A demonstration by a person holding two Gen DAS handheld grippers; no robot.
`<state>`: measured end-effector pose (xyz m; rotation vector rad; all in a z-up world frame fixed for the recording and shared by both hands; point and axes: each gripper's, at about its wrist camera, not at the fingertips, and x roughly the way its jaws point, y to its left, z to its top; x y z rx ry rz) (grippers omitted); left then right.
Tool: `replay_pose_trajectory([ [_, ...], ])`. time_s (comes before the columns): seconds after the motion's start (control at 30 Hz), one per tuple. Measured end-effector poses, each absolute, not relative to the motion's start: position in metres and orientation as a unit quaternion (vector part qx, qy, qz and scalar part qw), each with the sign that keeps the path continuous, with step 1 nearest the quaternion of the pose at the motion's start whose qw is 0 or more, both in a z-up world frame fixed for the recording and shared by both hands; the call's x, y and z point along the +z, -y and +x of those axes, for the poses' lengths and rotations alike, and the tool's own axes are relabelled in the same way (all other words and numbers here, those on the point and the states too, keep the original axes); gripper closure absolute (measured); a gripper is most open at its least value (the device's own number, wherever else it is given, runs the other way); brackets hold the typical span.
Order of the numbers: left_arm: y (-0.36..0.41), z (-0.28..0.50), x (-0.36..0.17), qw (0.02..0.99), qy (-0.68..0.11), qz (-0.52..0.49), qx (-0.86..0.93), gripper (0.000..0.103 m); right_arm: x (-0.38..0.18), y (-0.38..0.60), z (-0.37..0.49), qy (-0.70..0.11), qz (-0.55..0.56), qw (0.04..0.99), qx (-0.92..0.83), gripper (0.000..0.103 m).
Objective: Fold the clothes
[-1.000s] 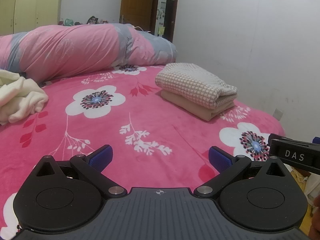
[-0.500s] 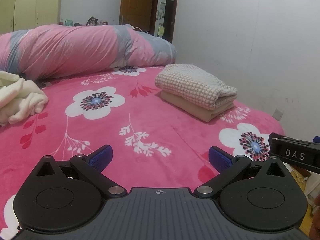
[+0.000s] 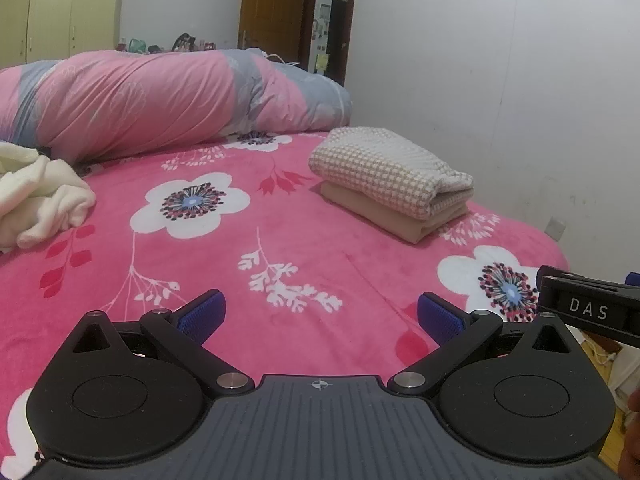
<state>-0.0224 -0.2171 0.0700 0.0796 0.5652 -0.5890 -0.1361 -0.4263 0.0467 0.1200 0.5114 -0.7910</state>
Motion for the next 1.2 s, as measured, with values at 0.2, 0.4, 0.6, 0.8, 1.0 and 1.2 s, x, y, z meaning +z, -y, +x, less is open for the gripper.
replay_pose_trajectory([
  [0.2, 0.2166, -0.0218, 0.0693, 0.917, -0.275, 0.038, -0.287, 0.000, 0.0466, 0.4259, -0.1366, -0.246, 0.057, 0.889, -0.381, 0.000],
  [0.4, 0.2147, -0.0205, 0.0685, 0.916, -0.276, 0.037, -0.288, 0.000, 0.0464, 0.4259, -0.1361, -0.248, 0.057, 0.889, -0.380, 0.000],
  [0.6, 0.2160, -0.0216, 0.0680, 0.917, -0.276, 0.037, -0.286, 0.000, 0.0462, 0.4246, -0.1364, -0.247, 0.057, 0.889, -0.381, 0.000],
  [0.8, 0.2163, -0.0224, 0.0679, 0.917, -0.276, 0.038, -0.286, 0.000, 0.0455, 0.4232, -0.1369, -0.247, 0.057, 0.889, -0.381, 0.000],
  [1.0, 0.2158, -0.0227, 0.0677, 0.917, -0.276, 0.038, -0.285, 0.000, 0.0453, 0.4225, -0.1367, -0.247, 0.057, 0.889, -0.381, 0.000],
  [1.2, 0.2165, -0.0223, 0.0674, 0.917, -0.277, 0.038, -0.285, 0.000, 0.0449, 0.4217, -0.1364, -0.248, 0.057, 0.889, -0.381, 0.000],
])
